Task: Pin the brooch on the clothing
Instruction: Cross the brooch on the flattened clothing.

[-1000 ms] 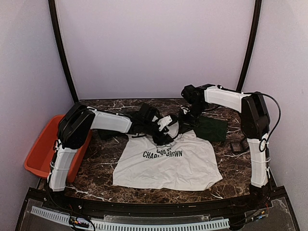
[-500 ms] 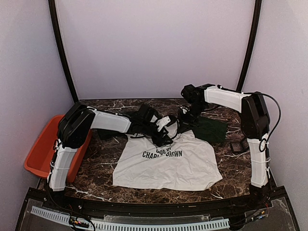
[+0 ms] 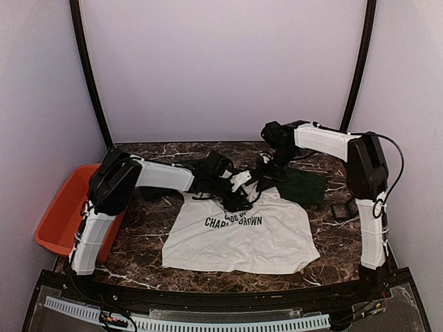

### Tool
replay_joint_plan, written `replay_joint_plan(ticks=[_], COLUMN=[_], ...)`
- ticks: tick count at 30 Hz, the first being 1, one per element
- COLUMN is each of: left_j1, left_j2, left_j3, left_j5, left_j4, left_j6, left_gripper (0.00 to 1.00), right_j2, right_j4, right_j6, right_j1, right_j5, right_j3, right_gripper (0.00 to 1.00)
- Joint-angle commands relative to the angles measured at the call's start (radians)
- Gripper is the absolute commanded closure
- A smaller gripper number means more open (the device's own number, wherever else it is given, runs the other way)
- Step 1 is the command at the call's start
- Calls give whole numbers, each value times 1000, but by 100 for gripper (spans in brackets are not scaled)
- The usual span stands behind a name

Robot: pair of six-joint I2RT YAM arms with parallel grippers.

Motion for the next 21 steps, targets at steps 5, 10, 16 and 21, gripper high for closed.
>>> replay_joint_plan(ticks=[5, 10, 16, 21], left_j1=[-11, -11, -11, -11], left_j2=[31, 30, 1, -54], left_j3=[76, 79, 45, -13], left_j5=[-38, -40, -61, -80], left_j4=[-75, -76, -43, 15], left_j6=[-7, -3, 1, 32], left_gripper=[59, 94, 99, 99], right_j2=[-23, -26, -15, -7], right_j4=[9, 8, 3, 3], right_j6=[2, -1, -11, -18], right_j1=[5, 6, 6, 6], right_j5=[-19, -13, -15, -27], right_j3=[10, 4, 0, -8], right_gripper=[100, 100, 100, 100])
